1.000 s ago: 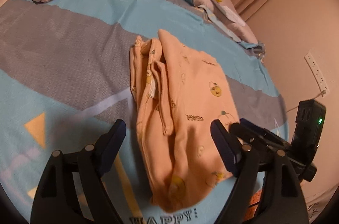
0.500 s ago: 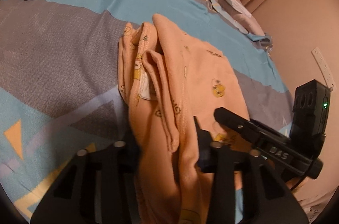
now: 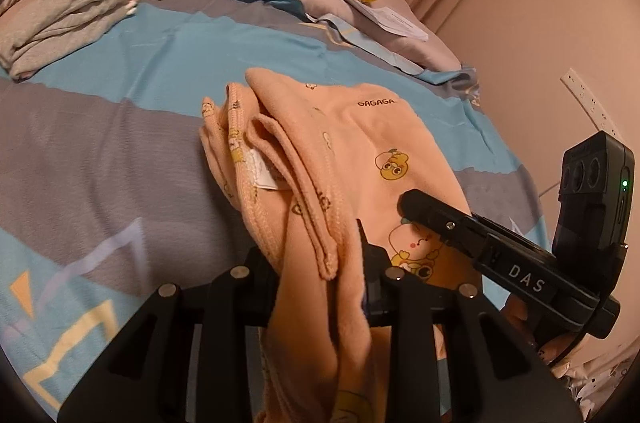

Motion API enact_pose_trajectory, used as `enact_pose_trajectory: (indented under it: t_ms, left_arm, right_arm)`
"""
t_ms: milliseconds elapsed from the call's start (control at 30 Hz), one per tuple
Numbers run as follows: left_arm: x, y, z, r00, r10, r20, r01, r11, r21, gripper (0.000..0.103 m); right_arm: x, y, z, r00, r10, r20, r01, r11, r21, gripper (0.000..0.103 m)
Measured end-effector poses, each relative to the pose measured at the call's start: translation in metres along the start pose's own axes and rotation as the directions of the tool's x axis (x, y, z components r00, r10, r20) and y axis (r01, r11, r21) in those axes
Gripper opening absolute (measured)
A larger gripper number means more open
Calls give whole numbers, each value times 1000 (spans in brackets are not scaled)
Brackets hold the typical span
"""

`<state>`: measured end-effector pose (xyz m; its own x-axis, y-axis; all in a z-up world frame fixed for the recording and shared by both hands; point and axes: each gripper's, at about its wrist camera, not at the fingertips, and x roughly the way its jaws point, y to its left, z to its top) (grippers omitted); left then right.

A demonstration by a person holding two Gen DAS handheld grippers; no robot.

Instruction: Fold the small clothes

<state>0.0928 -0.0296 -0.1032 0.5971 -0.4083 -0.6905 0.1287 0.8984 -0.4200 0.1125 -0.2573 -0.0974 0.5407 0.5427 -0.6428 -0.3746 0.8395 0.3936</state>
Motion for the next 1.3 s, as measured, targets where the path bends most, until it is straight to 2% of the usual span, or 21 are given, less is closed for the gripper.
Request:
enact_pose_trajectory:
  t_ms: [300,467,567,600,667,733,800,867,1033,1133,1300]
  left_arm:
    - [40,-6,-10,996,48,-80,-48,999,8,32]
    - [38,-3,-11,995,66,-80,-66,998,4,42]
    - [24,-3,-10,995,87,-44,-87,996,1,53]
    - [20,-3,-9,996,87,-32,-87,996,1,56]
    - [5,-5,-8,996,89,5,-89,996,3,69]
    - [-7,-9,-6,994,104,36,-105,994,12,81]
    - [-24,-15,-5,991,113,76,-115,993,22,88]
    - [-40,-20,-5,989,103,105,-106,994,29,101]
    - [-71,-35,-10,974,139,181,-153,986,66,103]
    - [-83,-37,-14,958,192,211,-212,974,75,103]
    - [-90,-32,-20,960,196,201,-212,975,61,103]
  right_arm:
    - [17,-27,-13,996,-60,-69,63,996,56,21]
    - [19,-29,-16,994,-79,-80,85,994,67,23]
    - [11,-27,-15,991,-121,-60,124,991,51,33]
    - [6,-25,-14,990,-136,-45,138,990,43,39]
    - [-4,-23,-13,989,-149,-12,149,988,31,52]
    - [-20,-20,-10,988,-152,31,151,988,27,69]
    - [-35,-16,-7,982,-172,75,171,985,18,81]
    - [-51,-13,-5,971,-202,127,203,979,6,86]
    - [-87,-8,-6,958,-192,213,198,980,-6,100]
    - [-97,-3,-10,952,-189,240,198,980,-14,101]
    - [-105,1,-19,942,-213,257,224,975,-12,101]
